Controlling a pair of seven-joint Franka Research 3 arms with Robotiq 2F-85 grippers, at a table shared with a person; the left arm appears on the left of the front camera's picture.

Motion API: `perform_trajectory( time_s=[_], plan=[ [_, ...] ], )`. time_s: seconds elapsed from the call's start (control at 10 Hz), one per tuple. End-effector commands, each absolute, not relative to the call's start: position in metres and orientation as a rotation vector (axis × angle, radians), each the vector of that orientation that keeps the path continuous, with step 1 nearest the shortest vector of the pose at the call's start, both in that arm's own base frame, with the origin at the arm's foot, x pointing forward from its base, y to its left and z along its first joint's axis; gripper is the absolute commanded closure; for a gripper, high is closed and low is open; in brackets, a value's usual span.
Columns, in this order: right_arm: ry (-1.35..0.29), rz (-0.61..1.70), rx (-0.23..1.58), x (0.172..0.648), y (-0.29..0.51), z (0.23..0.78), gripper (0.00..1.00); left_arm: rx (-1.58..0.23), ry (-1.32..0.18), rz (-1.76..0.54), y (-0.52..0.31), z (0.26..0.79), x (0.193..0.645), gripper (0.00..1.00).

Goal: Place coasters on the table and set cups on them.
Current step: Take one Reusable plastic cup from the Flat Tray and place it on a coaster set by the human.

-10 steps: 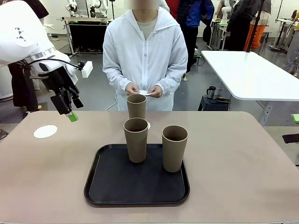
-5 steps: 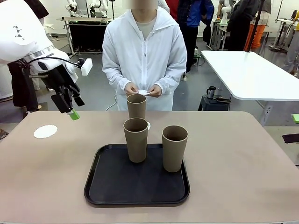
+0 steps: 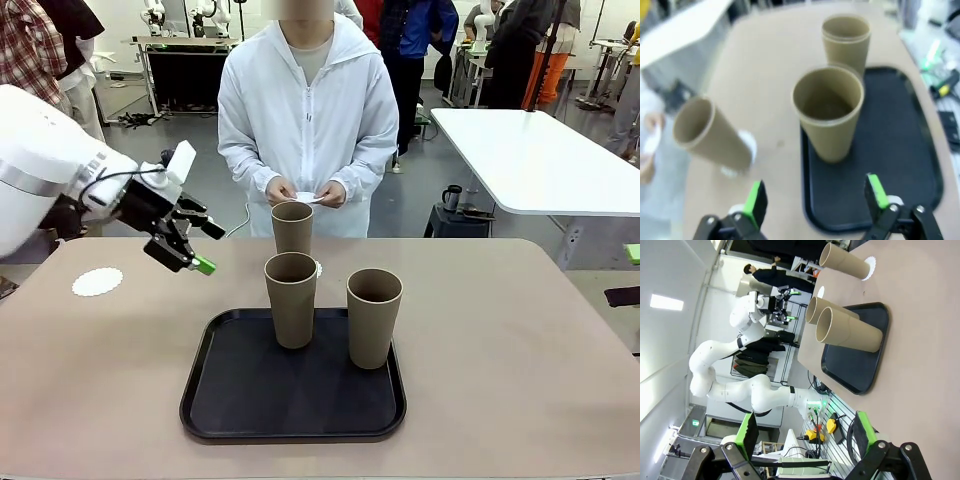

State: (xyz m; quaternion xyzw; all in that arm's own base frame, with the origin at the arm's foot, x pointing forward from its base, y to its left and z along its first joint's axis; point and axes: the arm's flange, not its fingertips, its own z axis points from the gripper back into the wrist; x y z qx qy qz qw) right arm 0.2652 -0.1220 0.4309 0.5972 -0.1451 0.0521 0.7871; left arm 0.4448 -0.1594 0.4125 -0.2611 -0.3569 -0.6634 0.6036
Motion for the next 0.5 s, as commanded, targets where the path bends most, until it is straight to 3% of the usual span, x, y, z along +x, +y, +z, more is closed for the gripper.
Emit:
perform_trajectory(
  time_s=[0.0, 0.4],
  plan=[
    [-0.325, 0.125, 1.299, 0.266, -0.123, 0.431, 0.00, -0.826, -0.981, -1.563, -0.159, 0.370, 0.454, 0.00],
    [-0.325, 0.125, 1.299, 0.266, -0.123, 0.431, 0.00, -1.055, -0.968, -1.438, -0.150, 0.338, 0.456, 0.00]
  ],
)
